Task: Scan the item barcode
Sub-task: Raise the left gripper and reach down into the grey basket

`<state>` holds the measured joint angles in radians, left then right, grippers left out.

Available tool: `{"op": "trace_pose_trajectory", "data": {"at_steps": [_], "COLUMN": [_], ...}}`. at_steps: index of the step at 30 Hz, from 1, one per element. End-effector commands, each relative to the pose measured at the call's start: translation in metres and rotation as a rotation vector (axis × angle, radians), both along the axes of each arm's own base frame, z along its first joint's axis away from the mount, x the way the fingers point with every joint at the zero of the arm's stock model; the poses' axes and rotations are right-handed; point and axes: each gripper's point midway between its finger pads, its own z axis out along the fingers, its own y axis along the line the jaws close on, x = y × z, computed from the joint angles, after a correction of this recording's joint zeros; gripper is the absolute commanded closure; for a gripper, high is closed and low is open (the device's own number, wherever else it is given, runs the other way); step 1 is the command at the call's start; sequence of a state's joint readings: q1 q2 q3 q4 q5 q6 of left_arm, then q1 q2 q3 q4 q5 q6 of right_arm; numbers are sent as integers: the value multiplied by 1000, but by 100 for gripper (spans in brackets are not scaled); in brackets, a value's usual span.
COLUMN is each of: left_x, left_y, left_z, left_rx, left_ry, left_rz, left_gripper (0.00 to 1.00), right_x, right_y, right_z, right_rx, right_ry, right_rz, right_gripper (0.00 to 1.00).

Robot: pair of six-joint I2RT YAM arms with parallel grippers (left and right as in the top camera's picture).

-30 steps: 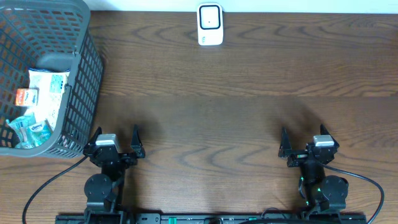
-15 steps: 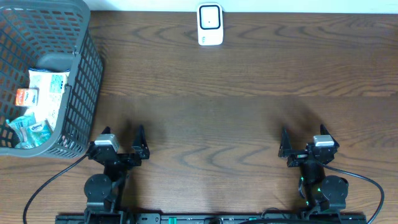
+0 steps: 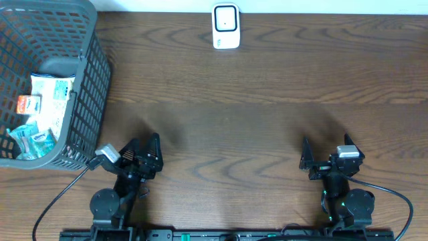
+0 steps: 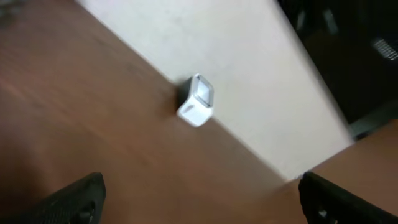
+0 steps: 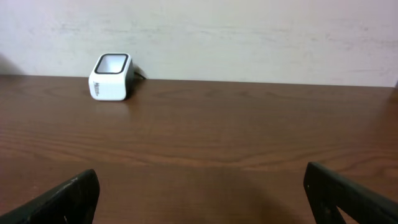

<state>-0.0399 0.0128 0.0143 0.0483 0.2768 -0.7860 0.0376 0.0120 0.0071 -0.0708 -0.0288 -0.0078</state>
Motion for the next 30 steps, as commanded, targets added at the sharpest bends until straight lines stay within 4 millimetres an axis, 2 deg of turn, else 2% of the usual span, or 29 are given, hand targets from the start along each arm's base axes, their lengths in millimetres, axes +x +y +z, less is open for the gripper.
{"op": "trace_pose_trajectory", "data": {"at_steps": [1, 4, 9, 12, 15, 18, 23, 30], "left_x": [-2, -6, -16, -24, -34, -34, -15, 44], "left_y": [-4, -4, -4, -3, -3, -3, -18, -21], "left_z": [23, 55, 92, 114, 150, 176, 200, 216], "left_rx": [-119, -122, -99, -26, 81, 134, 233, 387], "left_ry": [-72, -209, -342, -410, -496, -504, -384, -83], "left_rz": [-29, -36, -40, -28, -7, 3, -84, -143], "left_gripper": [2, 2, 3, 2, 2, 2, 2, 2], "right_x": [0, 0, 0, 0, 0, 0, 0, 0], "right_y": [-1, -1, -1, -1, -1, -1, -1, -1], "right_z": [0, 0, 0, 0, 0, 0, 0, 0], "right_rx": [0, -1, -1, -1, -1, 0, 0, -1], "right_ry": [0, 0, 0, 0, 0, 0, 0, 0], "right_rz": [-5, -5, -5, -4, -5, -5, -5, -4], "right_gripper": [1, 1, 1, 1, 1, 1, 1, 1]}}
